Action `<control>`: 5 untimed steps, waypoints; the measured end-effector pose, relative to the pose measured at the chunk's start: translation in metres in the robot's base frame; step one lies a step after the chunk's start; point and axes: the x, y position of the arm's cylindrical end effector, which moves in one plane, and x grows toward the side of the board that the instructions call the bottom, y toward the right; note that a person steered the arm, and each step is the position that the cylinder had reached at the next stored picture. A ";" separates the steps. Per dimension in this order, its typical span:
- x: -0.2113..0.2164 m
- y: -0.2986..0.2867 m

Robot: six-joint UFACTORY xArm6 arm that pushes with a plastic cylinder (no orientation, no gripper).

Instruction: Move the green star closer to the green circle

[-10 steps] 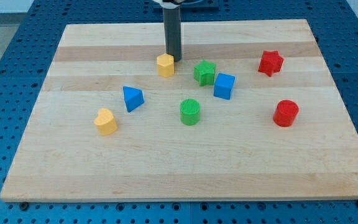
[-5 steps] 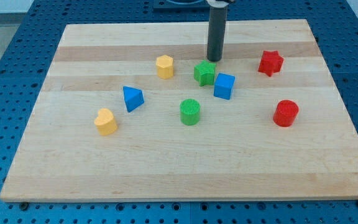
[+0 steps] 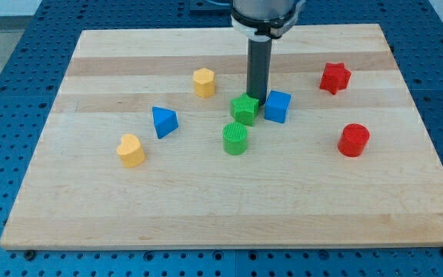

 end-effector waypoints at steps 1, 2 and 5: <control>0.009 -0.006; 0.012 -0.025; 0.050 -0.075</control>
